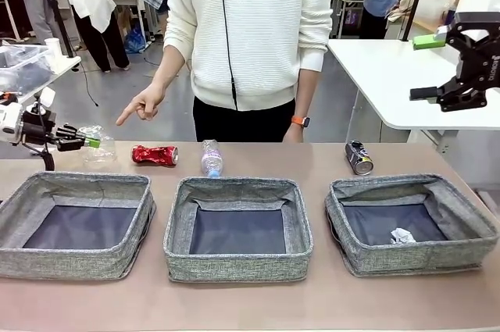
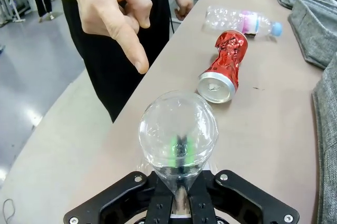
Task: Sort the waste into the appropriate baskets.
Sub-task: Pick up the waste item pointed out by the person.
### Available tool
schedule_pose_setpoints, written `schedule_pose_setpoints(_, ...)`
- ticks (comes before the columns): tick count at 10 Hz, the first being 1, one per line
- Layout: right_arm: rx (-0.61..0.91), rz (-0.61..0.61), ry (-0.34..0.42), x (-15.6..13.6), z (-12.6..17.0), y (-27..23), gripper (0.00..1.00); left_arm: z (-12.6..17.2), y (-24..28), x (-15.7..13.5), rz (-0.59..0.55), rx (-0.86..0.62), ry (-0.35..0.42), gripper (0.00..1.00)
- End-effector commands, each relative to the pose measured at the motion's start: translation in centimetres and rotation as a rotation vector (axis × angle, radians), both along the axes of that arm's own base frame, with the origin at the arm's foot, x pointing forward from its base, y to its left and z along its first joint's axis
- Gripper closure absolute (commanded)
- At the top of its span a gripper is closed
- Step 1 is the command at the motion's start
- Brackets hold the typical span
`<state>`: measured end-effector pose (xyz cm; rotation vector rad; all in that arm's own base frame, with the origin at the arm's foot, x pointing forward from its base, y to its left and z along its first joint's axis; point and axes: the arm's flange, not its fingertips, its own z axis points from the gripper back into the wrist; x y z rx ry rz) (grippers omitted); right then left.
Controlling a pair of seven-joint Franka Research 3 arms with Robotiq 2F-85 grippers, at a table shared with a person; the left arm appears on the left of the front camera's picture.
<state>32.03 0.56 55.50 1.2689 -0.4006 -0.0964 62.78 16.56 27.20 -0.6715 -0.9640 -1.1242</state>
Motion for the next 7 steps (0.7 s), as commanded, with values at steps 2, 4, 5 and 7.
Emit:
schedule_pose_setpoints(2,0.001,-0.003,0.021,0.0,0.5,0.1,0.0,1.7,0.6,-0.7,0.019,-0.008,-0.007,1.0)
schedule_pose_setpoints(4,0.001,-0.003,0.021,0.0,0.5,0.1,0.0,5.7,2.3,-2.5,0.061,0.027,0.02,1.0)
schedule_pose_setpoints(5,0.001,-0.003,0.021,0.0,0.5,0.1,0.0,9.7,3.3,-4.1,0.081,0.071,0.105,1.0)
schedule_pose_setpoints(7,0.001,-0.003,0.021,0.0,0.5,0.1,0.0,18.1,3.9,-7.8,0.182,0.158,0.411,1.0)
